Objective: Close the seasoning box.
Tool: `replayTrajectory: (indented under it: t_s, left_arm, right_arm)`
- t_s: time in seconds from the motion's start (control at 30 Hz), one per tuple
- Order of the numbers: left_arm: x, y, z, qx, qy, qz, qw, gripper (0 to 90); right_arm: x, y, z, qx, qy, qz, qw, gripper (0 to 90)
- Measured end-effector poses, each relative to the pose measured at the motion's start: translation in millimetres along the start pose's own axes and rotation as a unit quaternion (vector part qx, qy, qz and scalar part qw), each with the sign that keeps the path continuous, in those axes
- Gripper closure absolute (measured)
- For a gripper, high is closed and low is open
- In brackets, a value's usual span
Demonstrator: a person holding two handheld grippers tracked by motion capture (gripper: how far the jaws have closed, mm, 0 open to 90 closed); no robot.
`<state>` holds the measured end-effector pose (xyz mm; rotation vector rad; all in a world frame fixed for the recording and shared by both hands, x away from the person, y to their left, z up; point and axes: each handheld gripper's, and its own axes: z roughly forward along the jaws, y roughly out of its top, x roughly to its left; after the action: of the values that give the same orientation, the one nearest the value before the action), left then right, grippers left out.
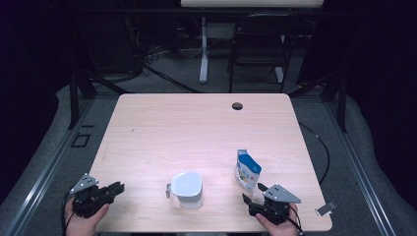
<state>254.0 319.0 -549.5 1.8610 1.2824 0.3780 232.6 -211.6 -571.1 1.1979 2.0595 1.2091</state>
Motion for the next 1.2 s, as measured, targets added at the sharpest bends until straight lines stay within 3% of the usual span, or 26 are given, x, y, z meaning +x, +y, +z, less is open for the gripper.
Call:
replayTrajectory:
  t_s: [0.13,0.47,1.2]
  left_arm:
    - [10.1,-7.8,4.9,0.007,0.015,-0.015,0.9998,63.2]
    - [20.3,-14.9,10.2,0.006,0.035,-0.023,0.9991,53.8]
    - [28.3,-18.0,9.4,0.011,0.060,-0.022,0.9979,48.8]
  right_arm:
    - [2.3,0.1,2.3,0.001,0.005,-0.005,1.0000,32.2]
    - [3.5,0.0,4.3,0.005,0.006,-0.009,0.9999,32.3]
    - [6.3,-0.6,6.0,0.012,0.005,-0.020,0.9997,32.3]
